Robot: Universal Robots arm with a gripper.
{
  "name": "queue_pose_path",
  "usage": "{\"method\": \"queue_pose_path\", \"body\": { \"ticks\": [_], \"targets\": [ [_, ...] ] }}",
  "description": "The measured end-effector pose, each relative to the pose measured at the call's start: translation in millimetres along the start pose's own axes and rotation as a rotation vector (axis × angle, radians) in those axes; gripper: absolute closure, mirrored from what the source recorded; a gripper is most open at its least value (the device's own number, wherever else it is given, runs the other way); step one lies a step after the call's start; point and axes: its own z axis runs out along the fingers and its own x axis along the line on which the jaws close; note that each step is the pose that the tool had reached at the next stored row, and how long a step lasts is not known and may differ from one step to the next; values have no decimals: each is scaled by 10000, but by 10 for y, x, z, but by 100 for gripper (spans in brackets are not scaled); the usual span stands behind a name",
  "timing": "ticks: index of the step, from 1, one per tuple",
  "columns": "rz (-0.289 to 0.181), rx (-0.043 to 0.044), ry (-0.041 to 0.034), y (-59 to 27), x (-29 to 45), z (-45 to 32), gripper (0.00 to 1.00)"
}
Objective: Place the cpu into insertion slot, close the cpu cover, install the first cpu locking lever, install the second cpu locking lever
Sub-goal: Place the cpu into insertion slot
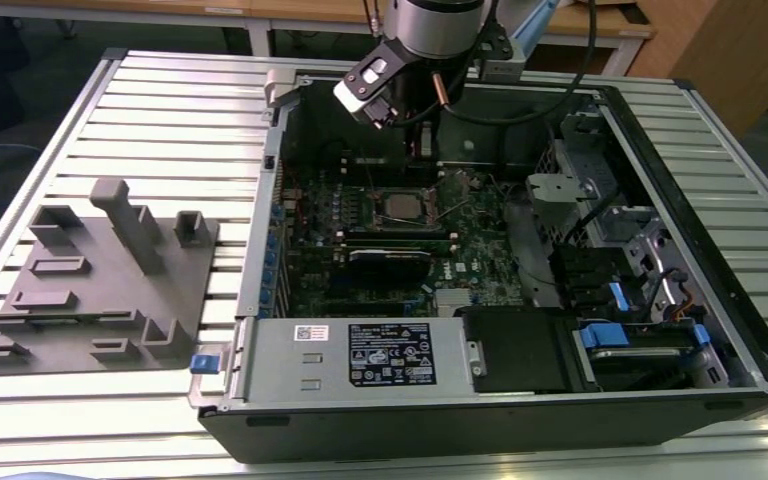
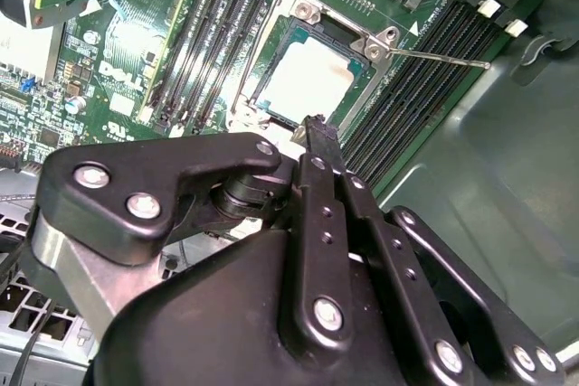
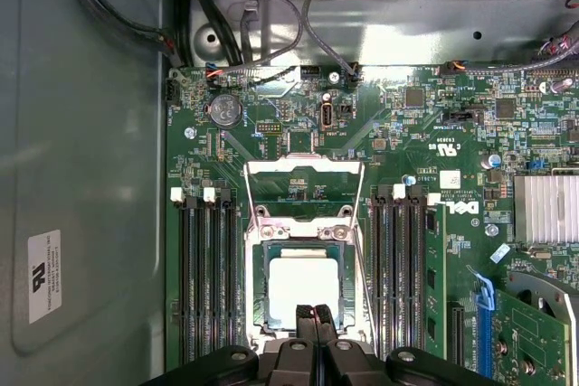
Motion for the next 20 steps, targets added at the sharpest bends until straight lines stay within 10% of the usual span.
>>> {"method": "queue_pose_path", "body": {
  "ticks": [20],
  "targets": [
    [0,0,0,21,2,-62,90]
  ]
}}
